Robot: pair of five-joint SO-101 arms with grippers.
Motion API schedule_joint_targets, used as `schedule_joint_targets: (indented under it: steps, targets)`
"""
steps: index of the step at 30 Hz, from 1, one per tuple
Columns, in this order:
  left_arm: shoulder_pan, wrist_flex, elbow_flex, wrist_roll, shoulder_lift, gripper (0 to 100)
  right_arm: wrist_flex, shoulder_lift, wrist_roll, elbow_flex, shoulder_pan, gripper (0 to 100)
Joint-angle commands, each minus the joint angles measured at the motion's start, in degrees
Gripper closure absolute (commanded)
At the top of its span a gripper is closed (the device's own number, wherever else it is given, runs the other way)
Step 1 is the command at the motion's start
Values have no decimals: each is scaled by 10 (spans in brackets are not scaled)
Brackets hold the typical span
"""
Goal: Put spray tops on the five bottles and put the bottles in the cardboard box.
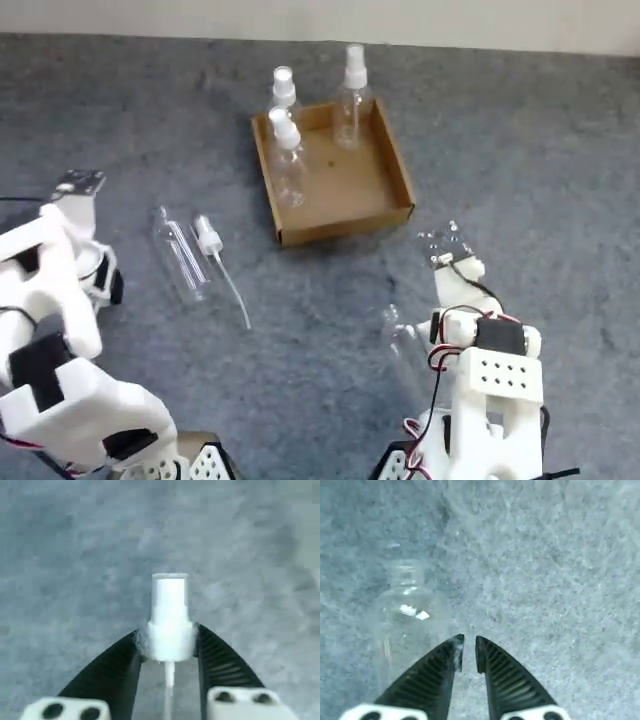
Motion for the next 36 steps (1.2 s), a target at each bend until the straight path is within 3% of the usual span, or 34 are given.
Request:
schedule_joint_targets:
  steps: [1,6,12,26,36]
  targets:
    - [-47,-9,-2,-43,1,847,-11,-7,6,-2,-5,991]
    - [-83,-62,-2,-58,-2,847,-7,-7,5,-2,-5,991]
    - [-68,-98,-3,-58,-3,847,-7,-7,5,-3,-5,991]
    - [-33,-4,-210,-59,3,846,-7,-7,5,-3,-5,991]
    - [27,-19,-208,-98,138,846,-7,-7,5,-3,-6,991]
